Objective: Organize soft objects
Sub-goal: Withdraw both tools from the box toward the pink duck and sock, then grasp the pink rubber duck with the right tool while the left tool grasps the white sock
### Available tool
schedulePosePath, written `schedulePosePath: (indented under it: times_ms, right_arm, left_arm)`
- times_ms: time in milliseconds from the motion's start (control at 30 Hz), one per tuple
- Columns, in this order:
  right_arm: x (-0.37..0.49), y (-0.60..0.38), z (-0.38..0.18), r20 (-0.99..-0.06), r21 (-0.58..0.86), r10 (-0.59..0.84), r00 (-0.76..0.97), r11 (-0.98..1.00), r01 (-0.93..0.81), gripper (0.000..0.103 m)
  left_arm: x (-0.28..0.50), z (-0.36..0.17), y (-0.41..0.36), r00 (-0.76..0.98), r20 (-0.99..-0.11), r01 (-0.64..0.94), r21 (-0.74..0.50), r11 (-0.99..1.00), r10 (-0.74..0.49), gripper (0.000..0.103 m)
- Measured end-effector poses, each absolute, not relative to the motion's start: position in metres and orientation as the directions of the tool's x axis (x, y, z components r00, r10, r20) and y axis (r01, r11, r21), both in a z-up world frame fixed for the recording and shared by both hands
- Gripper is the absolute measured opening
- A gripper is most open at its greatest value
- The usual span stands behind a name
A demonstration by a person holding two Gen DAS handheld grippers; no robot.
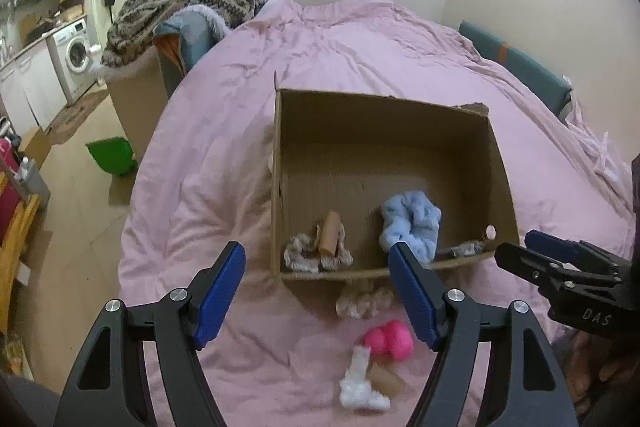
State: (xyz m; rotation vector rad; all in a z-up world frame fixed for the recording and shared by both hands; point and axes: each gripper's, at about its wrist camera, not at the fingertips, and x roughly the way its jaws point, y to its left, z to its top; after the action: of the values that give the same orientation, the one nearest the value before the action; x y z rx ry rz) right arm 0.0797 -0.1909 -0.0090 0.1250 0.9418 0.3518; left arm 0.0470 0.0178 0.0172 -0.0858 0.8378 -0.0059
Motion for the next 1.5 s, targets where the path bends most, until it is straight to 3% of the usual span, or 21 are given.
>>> schedulePosePath:
  times_ms: [367,667,900,1033,1100,1267,1500]
  right_arm:
    - [0.068,-0.184,-0.025,-0.790,0.341,0.416,0.450,0.908,-0.242,0.076]
    - [0.085,-0.166,-0.081,-0.818,0.521,0.545,0.183,0.838,-0.163,0.076]
    - [0.092,-0.134,-0.110,-0.848,0.500,0.523,0.084,0.842,-0.203,0.074]
    - [0.093,-0.123,-0.124,-0.850,0.509,0.525,0.043,0.839,-0.190,0.060]
    - [0.092,-0.119,-0.130,-0.860,0.497,0.510,0.027,0.847,-0.189,0.058]
    - [0.092,-0.122,-0.136,-0.869,0.484,0.494,0.018,0.857,-0.180,0.032]
    - [0.082,-0.142,-0.114,-0.862,0.483,0.501,0.072,0.857,-0.179,0.024]
  left_arm:
    - [0.032,-0.009,0.035,0.561,-0.828,-0.126,-0.108,0.986,-0.019,0.072]
    - [0.046,-0.033,0.043,0.477,-0.877,-0.183,-0.162,0.970,-0.056,0.072]
    - [0.049,-0.038,0.038,0.461,-0.886,-0.161,-0.145,0.976,-0.056,0.072]
    - [0.050,-0.044,0.042,0.441,-0.896,-0.183,-0.139,0.973,-0.045,0.072]
    - [0.051,-0.047,0.044,0.433,-0.900,-0.193,-0.138,0.971,-0.041,0.072]
    - [0.053,-0.053,0.042,0.416,-0.908,-0.191,-0.135,0.972,-0.044,0.072]
    - [0.051,-0.058,0.038,0.381,-0.922,-0.161,-0.138,0.977,-0.067,0.072]
